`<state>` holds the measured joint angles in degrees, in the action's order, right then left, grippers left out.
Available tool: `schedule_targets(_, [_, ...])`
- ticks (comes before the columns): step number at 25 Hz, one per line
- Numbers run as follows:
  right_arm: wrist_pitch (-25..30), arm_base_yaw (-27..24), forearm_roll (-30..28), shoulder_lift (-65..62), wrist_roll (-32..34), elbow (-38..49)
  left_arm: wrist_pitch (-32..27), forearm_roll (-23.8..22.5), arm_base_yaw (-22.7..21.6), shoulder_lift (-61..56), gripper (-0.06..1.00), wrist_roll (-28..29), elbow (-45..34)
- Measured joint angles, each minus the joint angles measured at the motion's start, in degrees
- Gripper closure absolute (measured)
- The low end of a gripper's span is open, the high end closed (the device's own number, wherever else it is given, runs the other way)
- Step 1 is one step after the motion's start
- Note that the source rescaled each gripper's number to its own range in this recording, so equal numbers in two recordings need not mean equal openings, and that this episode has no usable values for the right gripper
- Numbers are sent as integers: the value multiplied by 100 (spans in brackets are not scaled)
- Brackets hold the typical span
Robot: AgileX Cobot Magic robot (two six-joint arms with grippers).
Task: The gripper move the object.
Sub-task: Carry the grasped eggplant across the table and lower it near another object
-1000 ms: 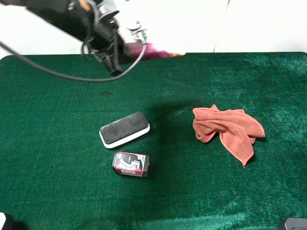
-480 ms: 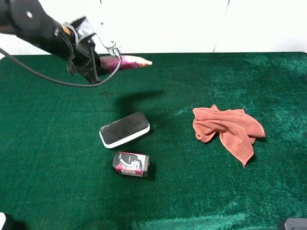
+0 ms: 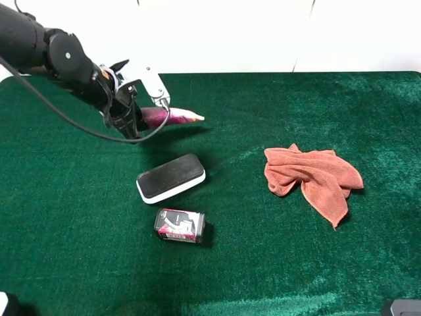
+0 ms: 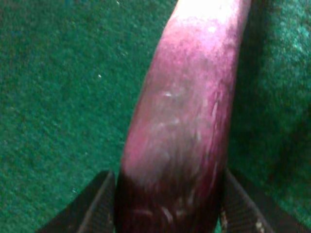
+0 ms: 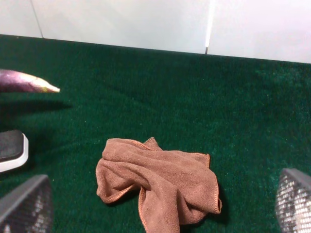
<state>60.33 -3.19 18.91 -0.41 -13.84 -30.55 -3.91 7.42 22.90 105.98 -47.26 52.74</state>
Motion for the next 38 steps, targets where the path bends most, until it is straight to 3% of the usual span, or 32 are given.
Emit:
schedule_targets(11, [-4,0,0,0,0,0,391,149,-74,37,94,-5,-565])
schedule_targets(30, [-4,0,0,0,0,0,391,155,-74,37,94,-19,-582])
schedule_targets(32, [-4,0,0,0,0,0,391,155,-74,37,83,-33,-582])
schedule_targets(36, [-4,0,0,0,0,0,391,155,-74,37,46,-33,-583])
schedule_targets(38, [-4,0,0,0,0,0,391,155,-74,37,32,-33,-583])
